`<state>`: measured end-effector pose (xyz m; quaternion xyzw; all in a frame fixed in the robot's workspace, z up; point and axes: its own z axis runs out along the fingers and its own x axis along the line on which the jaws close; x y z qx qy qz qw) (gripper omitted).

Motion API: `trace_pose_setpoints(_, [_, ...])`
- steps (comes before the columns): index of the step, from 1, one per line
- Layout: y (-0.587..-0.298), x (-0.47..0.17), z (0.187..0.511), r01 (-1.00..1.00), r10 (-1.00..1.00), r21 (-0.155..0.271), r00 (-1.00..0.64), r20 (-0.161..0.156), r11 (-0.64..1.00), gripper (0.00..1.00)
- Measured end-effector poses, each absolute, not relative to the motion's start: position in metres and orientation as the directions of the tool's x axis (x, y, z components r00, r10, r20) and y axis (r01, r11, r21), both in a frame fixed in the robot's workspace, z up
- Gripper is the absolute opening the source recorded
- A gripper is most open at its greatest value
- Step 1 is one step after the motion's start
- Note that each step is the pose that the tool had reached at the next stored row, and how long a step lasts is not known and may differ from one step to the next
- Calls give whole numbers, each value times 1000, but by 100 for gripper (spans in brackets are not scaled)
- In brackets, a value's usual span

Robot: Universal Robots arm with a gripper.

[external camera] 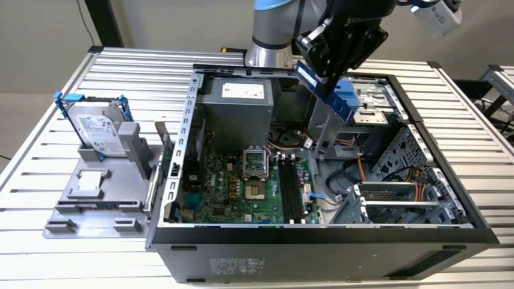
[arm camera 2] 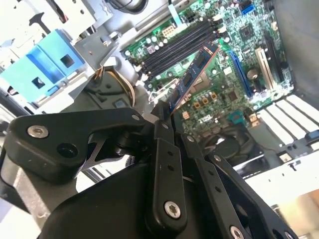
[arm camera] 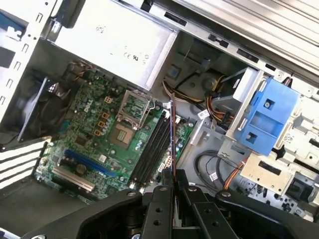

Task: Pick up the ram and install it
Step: 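Insert the ram into the slot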

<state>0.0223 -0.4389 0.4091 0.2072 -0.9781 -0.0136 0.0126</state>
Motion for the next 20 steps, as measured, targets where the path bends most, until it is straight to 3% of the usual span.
trace_pose_setpoints(20, [-439, 22, 409, -151, -152, 31, -988, 19, 988, 0])
